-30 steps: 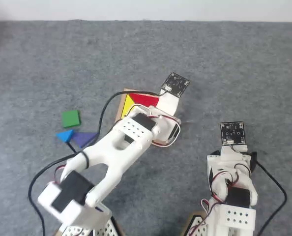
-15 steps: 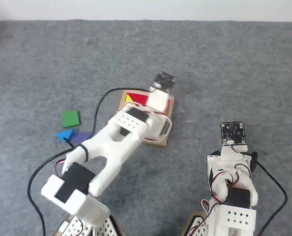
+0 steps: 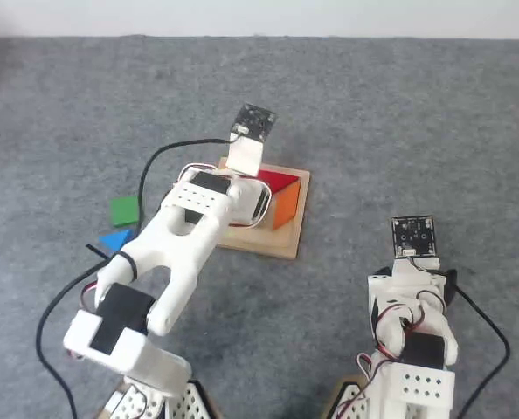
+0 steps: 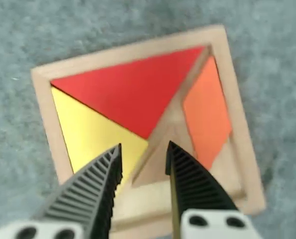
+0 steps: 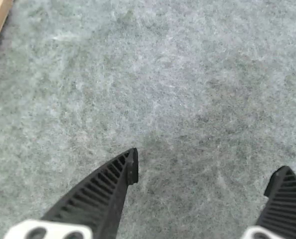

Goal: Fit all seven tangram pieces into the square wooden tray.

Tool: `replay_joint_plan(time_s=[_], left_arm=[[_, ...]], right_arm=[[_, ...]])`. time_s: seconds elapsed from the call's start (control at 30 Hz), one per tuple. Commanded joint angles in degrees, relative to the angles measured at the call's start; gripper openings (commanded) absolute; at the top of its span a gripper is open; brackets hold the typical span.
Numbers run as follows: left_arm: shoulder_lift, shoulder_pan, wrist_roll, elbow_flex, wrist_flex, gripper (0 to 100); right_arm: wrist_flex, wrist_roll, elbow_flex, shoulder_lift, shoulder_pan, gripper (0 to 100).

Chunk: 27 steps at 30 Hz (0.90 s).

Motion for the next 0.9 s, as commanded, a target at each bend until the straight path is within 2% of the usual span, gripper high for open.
replay_joint_plan(time_s=[0.0,0.1,0.47,0.7,0.87], left_arm=[[-2.1,-0.4,-13.9,-3.0,7.9,14],[-1.9,-0.4,-21.6,-2.6,9.7,14],[-1.8,0.3,-22.2,-2.6,5.5,15],[-1.8,5.5,-24.7,-1.9,5.7,15],[1.4,5.6,-24.7,-2.2,5.3,15]], right_arm=[[0.3,0.7,0.8,-0.9,0.2,40.2],[0.1,0.7,0.8,-0.9,0.2,40.2],[0.1,0.7,0.8,-0.9,0.2,40.2],[0.1,0.7,0.8,-0.9,0.2,40.2],[0.1,0.7,0.8,-0.9,0.2,40.2]])
